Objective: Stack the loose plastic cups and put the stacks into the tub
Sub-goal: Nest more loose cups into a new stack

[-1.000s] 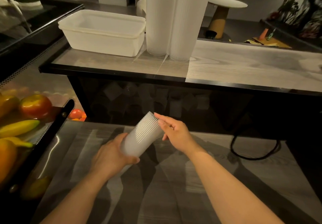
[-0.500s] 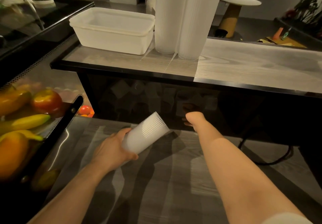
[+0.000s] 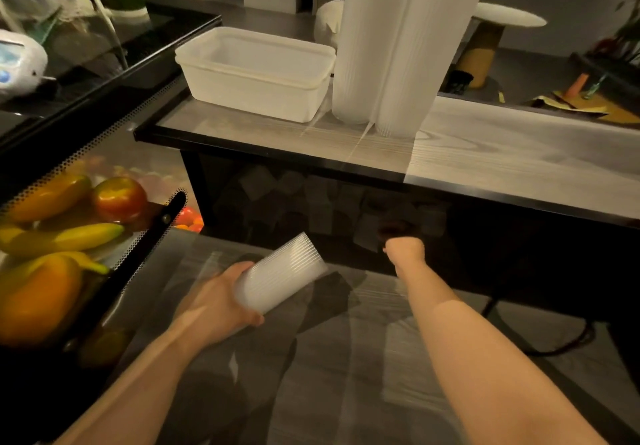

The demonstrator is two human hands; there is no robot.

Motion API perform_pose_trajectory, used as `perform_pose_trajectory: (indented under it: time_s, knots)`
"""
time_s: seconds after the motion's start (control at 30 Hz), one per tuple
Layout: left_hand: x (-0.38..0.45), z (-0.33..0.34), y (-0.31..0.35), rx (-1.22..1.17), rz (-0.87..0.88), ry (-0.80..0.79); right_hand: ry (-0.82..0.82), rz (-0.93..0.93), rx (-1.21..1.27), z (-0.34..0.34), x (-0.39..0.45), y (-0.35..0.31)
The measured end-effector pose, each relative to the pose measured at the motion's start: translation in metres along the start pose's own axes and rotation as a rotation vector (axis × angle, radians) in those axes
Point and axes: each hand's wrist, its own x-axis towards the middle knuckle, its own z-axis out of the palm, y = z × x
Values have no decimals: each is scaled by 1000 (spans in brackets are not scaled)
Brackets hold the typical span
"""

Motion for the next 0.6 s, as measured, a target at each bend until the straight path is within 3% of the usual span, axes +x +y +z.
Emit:
perform_pose_trajectory:
  time_s: [0.13,0.37,0.6]
  knots:
    - [1,-6,2,1,19,-22,-47,6,97,2,-26,-7]
    - [1,-12,-10,-72,32,2,-387,-294,179,15,-71,-22]
    - [-3,-15,-20,-111,54,34,-456,-389,71,40,-93,-28]
